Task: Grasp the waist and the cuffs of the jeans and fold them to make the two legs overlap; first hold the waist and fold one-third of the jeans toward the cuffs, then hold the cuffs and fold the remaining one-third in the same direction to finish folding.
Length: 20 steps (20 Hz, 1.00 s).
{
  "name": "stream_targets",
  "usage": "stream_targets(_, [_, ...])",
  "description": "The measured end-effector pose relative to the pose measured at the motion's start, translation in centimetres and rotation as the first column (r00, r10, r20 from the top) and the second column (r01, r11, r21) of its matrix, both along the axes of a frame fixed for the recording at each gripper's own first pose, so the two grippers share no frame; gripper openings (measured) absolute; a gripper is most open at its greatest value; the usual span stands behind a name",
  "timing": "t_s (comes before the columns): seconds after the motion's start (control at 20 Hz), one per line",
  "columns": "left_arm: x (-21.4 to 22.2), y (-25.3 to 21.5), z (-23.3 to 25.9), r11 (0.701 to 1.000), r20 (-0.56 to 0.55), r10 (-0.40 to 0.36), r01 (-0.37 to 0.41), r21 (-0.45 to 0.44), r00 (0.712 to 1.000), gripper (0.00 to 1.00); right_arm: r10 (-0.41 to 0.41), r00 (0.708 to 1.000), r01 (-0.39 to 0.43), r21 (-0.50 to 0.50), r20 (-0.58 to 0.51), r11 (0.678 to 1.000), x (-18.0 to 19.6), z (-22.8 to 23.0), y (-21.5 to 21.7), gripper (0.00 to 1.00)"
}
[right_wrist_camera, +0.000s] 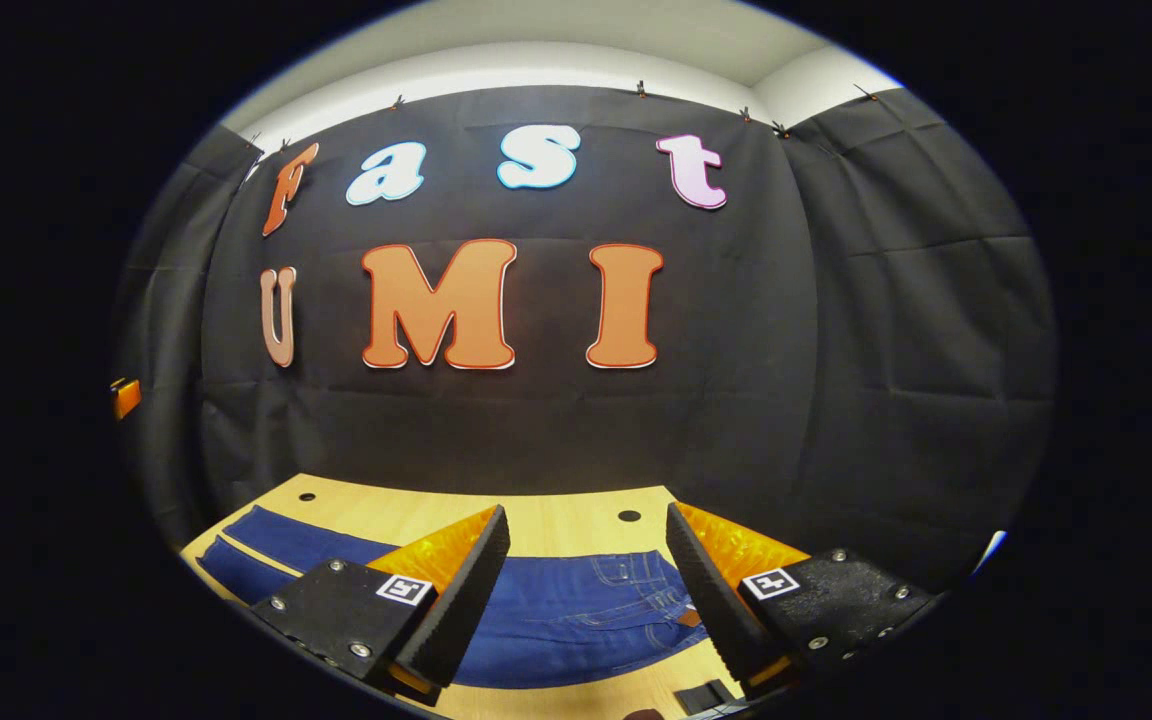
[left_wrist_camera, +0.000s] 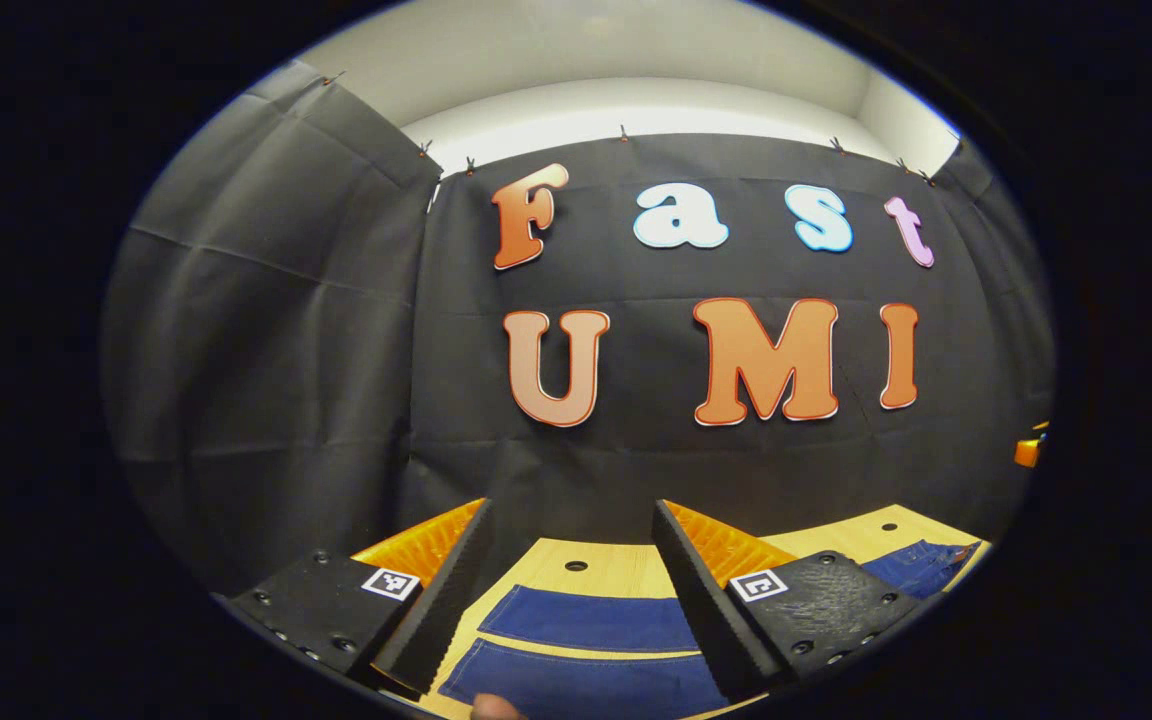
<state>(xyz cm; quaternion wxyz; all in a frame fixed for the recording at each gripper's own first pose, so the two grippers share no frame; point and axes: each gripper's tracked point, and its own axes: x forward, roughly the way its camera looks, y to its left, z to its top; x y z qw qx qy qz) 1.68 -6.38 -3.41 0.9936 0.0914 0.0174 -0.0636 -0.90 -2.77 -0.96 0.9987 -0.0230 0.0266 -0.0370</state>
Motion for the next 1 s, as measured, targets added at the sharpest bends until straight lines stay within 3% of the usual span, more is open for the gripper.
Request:
stream_targets(0.3, [-0.6,1.6,-0.2,0.996,0.012,0.032,-0.033,0.079,0.999,0.98,0.024,1.000,-0.023,0.051,-0.020,0.998,0.8,-0.7,1.1,1.00])
stream_targets(0.55, [-0.6,2.9,-4.1,0.969,-0.035,0.016,-0.007,0.248,0.999,1.00,0.053,0.996,-0.051,0.022,-0.070,0.998,1.0,-2.7,2.4,0.97])
stream_targets(0.6, [-0.6,3.4,-5.6,0.954,-0.055,0.012,0.005,0.299,0.998,1.00,0.056,0.995,-0.055,0.023,-0.084,0.998,1.1,-3.2,2.6,1.00])
stream_targets(0.7, [-0.6,4.0,-8.6,0.918,-0.100,-0.003,0.043,0.395,0.995,1.00,0.059,0.992,-0.056,0.034,-0.115,0.998,1.1,-4.3,2.7,0.97])
stream_targets(0.8, [-0.7,4.4,-11.5,0.866,-0.157,-0.026,0.101,0.490,0.987,1.00,0.058,0.988,-0.052,0.043,-0.141,0.998,0.9,-5.2,2.7,0.97])
stream_targets(1.0, [-1.7,3.7,-17.8,0.711,-0.301,-0.122,0.295,0.638,0.946,0.98,0.052,0.981,-0.049,0.023,-0.188,0.999,0.7,-6.8,2.6,0.97])
